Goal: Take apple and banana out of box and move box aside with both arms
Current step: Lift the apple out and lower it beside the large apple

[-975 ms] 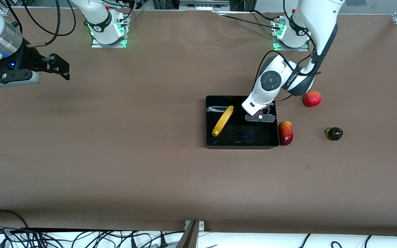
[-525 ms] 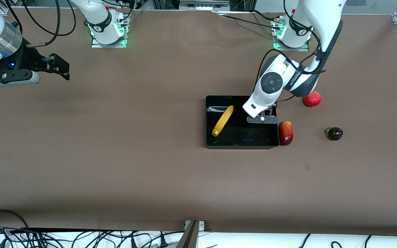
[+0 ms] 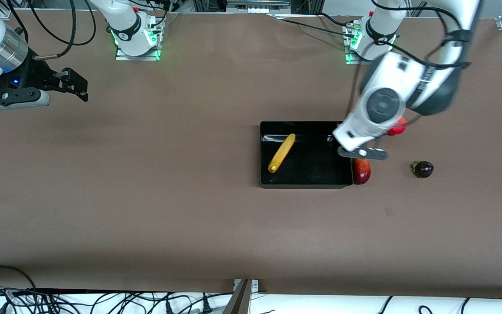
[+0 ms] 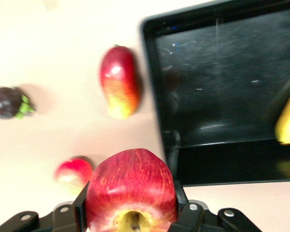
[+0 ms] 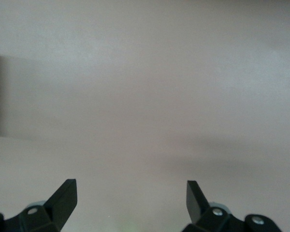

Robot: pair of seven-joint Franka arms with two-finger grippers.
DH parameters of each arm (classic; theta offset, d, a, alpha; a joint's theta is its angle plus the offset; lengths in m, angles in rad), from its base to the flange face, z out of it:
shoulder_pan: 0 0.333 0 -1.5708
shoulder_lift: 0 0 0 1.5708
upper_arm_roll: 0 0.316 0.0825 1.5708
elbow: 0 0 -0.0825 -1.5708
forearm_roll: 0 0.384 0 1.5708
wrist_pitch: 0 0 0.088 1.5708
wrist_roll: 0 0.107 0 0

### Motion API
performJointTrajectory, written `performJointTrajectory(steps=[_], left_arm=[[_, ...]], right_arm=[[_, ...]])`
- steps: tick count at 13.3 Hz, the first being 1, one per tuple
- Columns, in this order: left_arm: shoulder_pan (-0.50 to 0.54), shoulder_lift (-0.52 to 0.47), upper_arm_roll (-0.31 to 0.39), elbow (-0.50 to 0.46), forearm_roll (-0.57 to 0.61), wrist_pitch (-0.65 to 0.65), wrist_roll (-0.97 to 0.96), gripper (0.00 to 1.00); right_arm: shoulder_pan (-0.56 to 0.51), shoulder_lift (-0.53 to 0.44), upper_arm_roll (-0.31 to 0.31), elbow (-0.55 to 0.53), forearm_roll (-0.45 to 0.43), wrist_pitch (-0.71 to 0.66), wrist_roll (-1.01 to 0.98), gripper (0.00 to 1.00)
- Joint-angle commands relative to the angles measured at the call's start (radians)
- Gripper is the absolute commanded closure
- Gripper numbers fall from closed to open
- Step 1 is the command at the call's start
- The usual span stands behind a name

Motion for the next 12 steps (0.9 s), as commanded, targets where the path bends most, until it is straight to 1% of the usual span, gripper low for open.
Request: performJointTrajectory(steps=[1,2,5,7,8,9,11,12], left_arm=[[0.123,0.022,-0.006,0.020,0.016,-0.014,0.241,0.83],[0.152,0.022,-0.006,0.012,0.014,-0.016,0.311,0.83],[0.235,0.036,-0.006,-0.025,0.016,-0.015,0.376,0.83],[0.261,0.036,-0.006,-0.049,0.016,-0.011,0.438,0.83],[0.278,0.035,-0.008,-0.077,0.016,-0.007,0.439,0.83],[0.289,0.023,-0.008,-0.119,0.014,0.025,0.439,0.83],[0.304,-0.017,-0.006,-0.234,0.016,0.140,0.439,0.83],[0.321,-0.022,-0.006,-0.282,0.016,0.195,0.439,0.83]], right_arm=[[0.002,-0.003,-0.003,0.009,0.014,-0.003,0.002,0.00],[0.002,-0.003,-0.003,0.009,0.014,-0.003,0.002,0.00],[0.002,-0.003,-0.003,0.009,0.014,-0.003,0.004,0.00],[0.002,-0.003,-0.003,0.009,0.014,-0.003,0.005,0.00],[0.002,-0.003,-0.003,0.009,0.015,-0.003,0.007,0.00],[0.002,-0.003,-0.003,0.009,0.015,-0.003,0.007,0.00],[0.002,-0.003,-0.003,0.009,0.015,-0.003,0.007,0.00],[0.002,-0.003,-0.003,0.009,0.015,-0.003,0.007,0.00]])
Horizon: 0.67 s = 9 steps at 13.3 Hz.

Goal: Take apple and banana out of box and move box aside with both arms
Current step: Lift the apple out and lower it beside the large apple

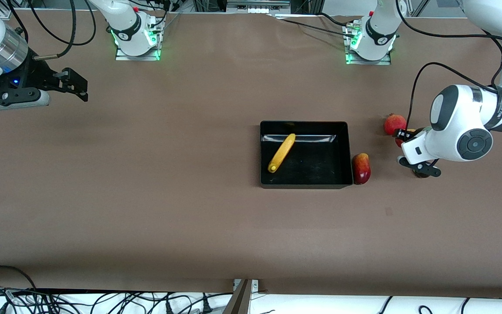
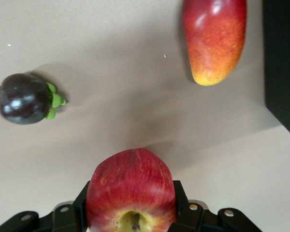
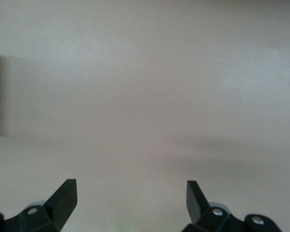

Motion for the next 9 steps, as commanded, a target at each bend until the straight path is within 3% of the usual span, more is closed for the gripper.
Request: performJointTrajectory(steps=[1,3,4,8,9], left_arm=[[0.053,-0.057,-0.012,-0.174,0.015,0.174,0.021,0.83],[0.057,-0.063,-0.041,-0.257,0.001,0.285,0.000,0.83],[0.060,-0.060,-0.088,-0.247,-0.001,0.290,-0.012,0.83],[0.056,-0.017,-0.102,-0.237,-0.001,0.328,-0.063,0.81],[0.056,0.000,-0.102,-0.249,-0.001,0.344,-0.063,0.76]], right_arm=[[0.002,-0.003,-0.003,0.009,0.015,-0.003,0.007,0.00],[0.002,-0.003,-0.003,0.009,0.015,-0.003,0.007,0.00],[0.002,-0.003,-0.003,0.009,0.015,-0.003,0.007,0.00],[0.002,-0.003,-0.003,0.009,0.015,-0.003,0.007,0.00],[0.002,-0.003,-0.003,0.009,0.015,-0.003,0.007,0.00]])
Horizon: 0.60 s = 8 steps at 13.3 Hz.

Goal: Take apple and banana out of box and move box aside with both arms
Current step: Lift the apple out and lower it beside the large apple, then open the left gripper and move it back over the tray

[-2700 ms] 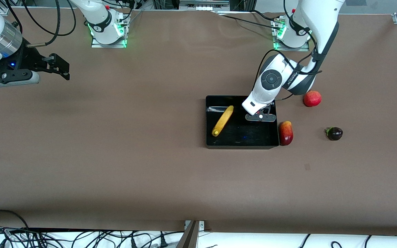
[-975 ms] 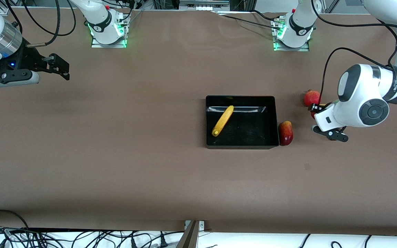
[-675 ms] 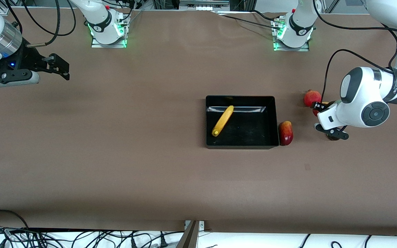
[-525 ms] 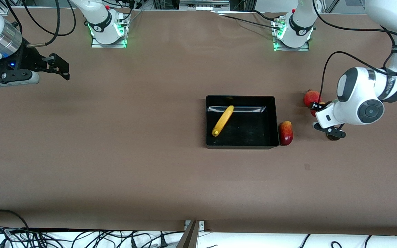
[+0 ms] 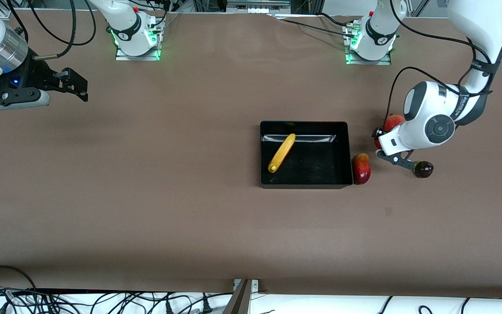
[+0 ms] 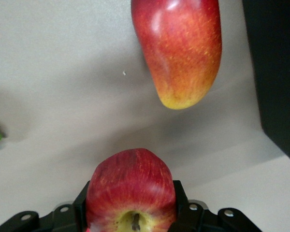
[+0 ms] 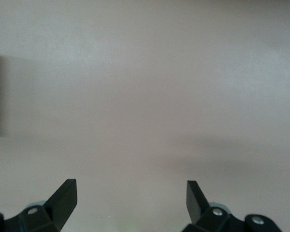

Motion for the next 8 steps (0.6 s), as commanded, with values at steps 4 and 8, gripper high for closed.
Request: performJointTrajectory(steps=[4,8], left_arm=[[0.008,0.041,0.002,-0.088,0.000,0.151,-0.013,0.60],[0.006,0.012,-0.027,-0.062,0.006,0.130,-0.014,0.00]], right_arm=[[0.002,-0.003,-0.003,0.009,0.015,-0.003,0.007,0.00],[0.002,-0.003,-0.003,0.009,0.015,-0.003,0.007,0.00]])
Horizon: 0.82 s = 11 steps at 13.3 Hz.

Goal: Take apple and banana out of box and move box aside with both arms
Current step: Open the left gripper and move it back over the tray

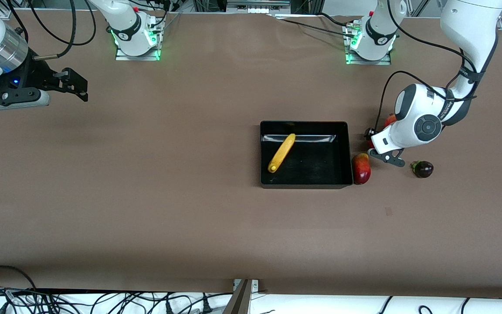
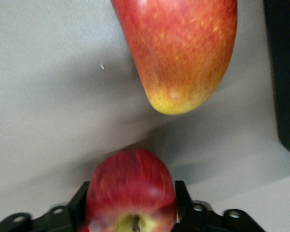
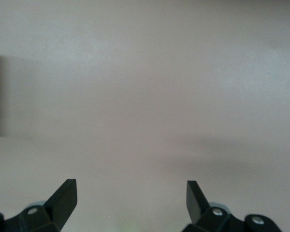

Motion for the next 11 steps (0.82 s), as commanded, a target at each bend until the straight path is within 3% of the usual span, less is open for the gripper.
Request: performJointTrajectory(steps=[1,4,6,8,11], left_arm=[[0.002,-0.052,-0.040,0.057,0.001,-0.067,-0.021,0.00],[0.002,-0.063,-0.141,0.269,0.000,-0.330,-0.082,0.00],[-0.004,-0.046,-0.238,0.402,-0.002,-0.426,-0.096,0.00],[-0.047,0.001,-0.286,0.452,-0.003,-0.406,-0.108,0.00],[-0.172,0.138,-0.285,0.447,0.001,-0.221,-0.130,0.00]], right_arm=[[0.002,-0.003,-0.003,0.009,0.015,-0.003,0.007,0.00],[0.002,-0.003,-0.003,0.009,0.015,-0.003,0.007,0.00],[0.002,-0.003,-0.003,0.009,0.015,-0.003,0.007,0.00],[0.002,-0.003,-0.003,0.009,0.015,-0.003,0.007,0.00],[0.002,-0.003,-0.003,0.009,0.015,-0.003,0.008,0.00]])
